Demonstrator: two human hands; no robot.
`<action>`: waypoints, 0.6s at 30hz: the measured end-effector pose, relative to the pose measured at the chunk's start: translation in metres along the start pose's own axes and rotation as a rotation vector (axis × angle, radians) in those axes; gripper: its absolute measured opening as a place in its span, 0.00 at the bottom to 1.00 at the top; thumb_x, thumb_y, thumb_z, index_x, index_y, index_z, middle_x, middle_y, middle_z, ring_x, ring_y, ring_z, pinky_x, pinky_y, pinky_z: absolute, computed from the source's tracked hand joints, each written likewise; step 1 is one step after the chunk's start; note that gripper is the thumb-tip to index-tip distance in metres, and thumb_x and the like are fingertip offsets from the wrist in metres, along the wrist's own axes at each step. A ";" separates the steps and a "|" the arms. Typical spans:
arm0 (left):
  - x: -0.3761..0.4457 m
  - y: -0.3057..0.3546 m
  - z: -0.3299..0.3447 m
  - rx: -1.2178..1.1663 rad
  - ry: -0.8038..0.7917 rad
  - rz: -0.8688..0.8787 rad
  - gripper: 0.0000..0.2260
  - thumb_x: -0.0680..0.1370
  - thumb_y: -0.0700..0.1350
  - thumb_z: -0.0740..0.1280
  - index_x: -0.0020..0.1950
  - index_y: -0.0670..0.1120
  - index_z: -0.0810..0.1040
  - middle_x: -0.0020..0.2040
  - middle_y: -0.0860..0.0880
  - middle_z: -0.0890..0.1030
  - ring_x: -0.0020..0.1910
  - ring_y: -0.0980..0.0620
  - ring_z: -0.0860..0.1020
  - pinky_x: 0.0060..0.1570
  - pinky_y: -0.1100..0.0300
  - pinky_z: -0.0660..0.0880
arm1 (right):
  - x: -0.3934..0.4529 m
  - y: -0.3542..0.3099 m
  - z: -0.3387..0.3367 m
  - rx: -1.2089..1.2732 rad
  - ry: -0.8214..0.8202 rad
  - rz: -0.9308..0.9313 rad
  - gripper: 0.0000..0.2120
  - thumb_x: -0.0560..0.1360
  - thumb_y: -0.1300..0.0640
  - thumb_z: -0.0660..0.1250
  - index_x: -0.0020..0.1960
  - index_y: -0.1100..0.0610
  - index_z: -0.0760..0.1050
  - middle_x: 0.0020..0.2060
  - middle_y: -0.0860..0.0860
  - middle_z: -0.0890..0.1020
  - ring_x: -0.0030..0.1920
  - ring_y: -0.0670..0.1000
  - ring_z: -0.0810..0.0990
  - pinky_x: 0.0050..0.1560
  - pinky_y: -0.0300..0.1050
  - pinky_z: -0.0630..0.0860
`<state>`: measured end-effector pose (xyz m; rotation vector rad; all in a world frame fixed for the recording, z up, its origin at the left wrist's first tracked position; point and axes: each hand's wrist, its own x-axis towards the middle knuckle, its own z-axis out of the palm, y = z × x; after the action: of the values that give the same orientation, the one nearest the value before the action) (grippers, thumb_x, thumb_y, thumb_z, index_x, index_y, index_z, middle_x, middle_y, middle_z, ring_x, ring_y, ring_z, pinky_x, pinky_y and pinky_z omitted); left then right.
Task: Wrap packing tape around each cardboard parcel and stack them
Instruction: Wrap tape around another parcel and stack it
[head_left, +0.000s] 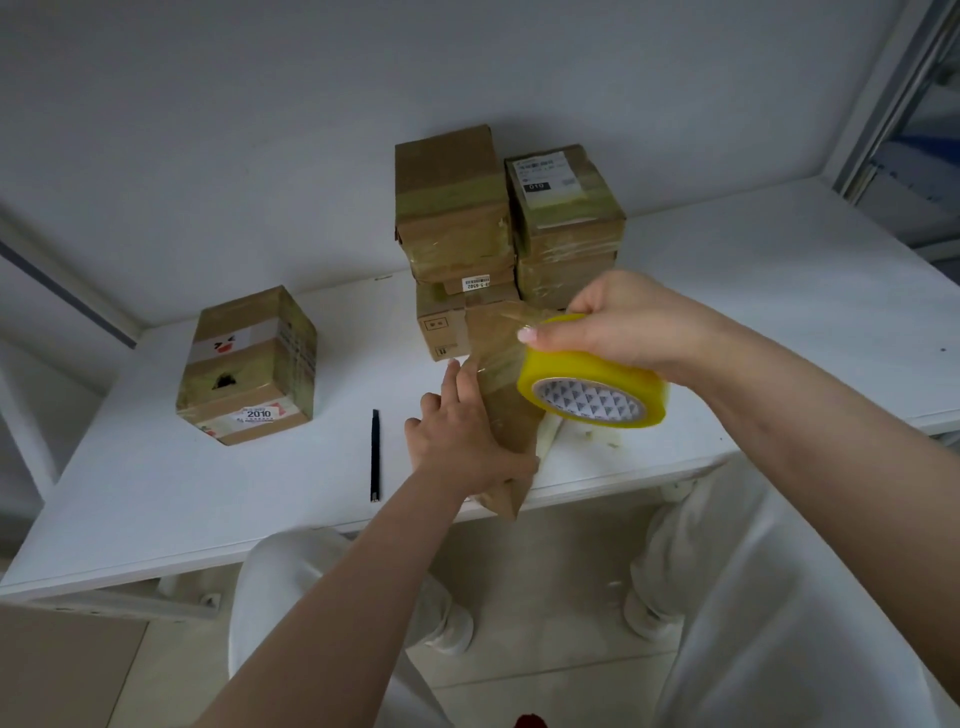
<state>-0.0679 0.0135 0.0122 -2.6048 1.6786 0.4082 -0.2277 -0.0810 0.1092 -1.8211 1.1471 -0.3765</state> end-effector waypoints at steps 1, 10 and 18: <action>0.000 -0.001 0.000 -0.021 0.000 -0.003 0.56 0.61 0.66 0.74 0.77 0.53 0.42 0.79 0.53 0.49 0.72 0.44 0.61 0.66 0.44 0.66 | 0.000 -0.002 0.001 -0.014 -0.010 -0.001 0.32 0.68 0.40 0.75 0.50 0.72 0.78 0.34 0.57 0.76 0.35 0.54 0.75 0.38 0.45 0.69; 0.003 -0.010 0.000 0.015 -0.020 0.032 0.59 0.64 0.69 0.70 0.76 0.54 0.30 0.80 0.52 0.40 0.72 0.42 0.62 0.64 0.44 0.69 | -0.009 0.092 0.025 0.120 -0.122 0.288 0.19 0.69 0.43 0.74 0.43 0.60 0.81 0.35 0.53 0.84 0.35 0.52 0.82 0.35 0.41 0.75; 0.009 -0.012 -0.003 0.042 -0.093 0.071 0.53 0.67 0.70 0.67 0.75 0.60 0.30 0.79 0.48 0.35 0.72 0.39 0.59 0.64 0.44 0.69 | 0.006 0.115 0.056 0.173 -0.120 0.313 0.18 0.70 0.41 0.74 0.42 0.57 0.80 0.41 0.54 0.84 0.42 0.53 0.83 0.47 0.47 0.78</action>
<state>-0.0532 0.0103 0.0120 -2.4623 1.7337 0.4830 -0.2515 -0.0723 -0.0165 -1.4665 1.2507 -0.1752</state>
